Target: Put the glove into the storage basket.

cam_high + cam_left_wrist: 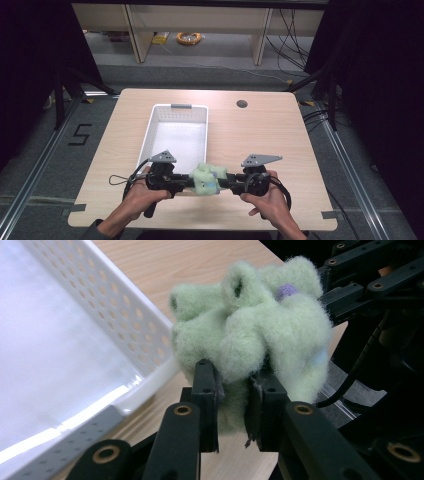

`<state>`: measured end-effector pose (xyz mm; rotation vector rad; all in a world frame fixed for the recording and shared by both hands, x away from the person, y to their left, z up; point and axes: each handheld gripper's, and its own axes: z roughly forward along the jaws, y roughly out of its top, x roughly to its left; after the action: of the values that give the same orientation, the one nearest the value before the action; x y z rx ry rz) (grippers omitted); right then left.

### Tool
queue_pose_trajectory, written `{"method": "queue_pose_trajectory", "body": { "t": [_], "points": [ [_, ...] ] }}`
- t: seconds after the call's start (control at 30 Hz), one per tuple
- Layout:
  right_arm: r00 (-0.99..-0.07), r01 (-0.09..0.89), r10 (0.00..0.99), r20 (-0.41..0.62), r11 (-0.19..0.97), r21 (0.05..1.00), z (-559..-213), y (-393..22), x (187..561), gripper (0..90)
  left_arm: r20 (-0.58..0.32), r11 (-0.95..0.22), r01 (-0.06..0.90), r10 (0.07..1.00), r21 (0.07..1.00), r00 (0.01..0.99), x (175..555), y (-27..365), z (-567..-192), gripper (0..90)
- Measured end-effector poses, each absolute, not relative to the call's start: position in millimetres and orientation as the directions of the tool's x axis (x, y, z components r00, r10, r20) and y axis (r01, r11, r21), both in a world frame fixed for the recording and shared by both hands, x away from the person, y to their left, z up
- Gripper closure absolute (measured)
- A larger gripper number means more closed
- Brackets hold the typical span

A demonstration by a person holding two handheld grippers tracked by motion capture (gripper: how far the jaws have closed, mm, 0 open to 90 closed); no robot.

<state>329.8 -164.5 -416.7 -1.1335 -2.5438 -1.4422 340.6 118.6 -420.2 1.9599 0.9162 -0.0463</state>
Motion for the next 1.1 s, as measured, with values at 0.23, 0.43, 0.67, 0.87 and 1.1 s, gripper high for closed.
{"method": "queue_pose_trajectory", "body": {
  "t": [0.23, 0.43, 0.67, 0.87, 1.1],
  "points": [
    [-0.747, 0.578, 0.585, 0.317, 0.334, 0.744, -401, -151, 345, 71.7, -0.382, -0.267, 0.627, 0.601, 0.731, 0.702, 352, 130, -408, 75.8],
    [-0.755, 0.569, 0.578, 0.31, 0.342, 0.748, -391, -136, 363, 71.7, -0.374, -0.26, 0.638, 0.629, 0.725, 0.682, 370, 143, -399, 75.6],
    [-0.758, 0.565, 0.586, 0.286, 0.371, 0.737, -385, -115, 382, 71.7, -0.387, -0.246, 0.671, 0.66, 0.699, 0.644, 389, 159, -395, 75.5],
    [-0.748, 0.584, 0.595, 0.294, 0.381, 0.716, -390, -98, 399, 71.8, -0.394, -0.244, 0.704, 0.686, 0.667, 0.611, 405, 171, -402, 75.4],
    [-0.729, 0.621, 0.614, 0.303, 0.406, 0.67, -407, -76, 418, 71.7, -0.38, -0.258, 0.739, 0.726, 0.622, 0.573, 418, 181, -419, 75.2]
  ]
}}
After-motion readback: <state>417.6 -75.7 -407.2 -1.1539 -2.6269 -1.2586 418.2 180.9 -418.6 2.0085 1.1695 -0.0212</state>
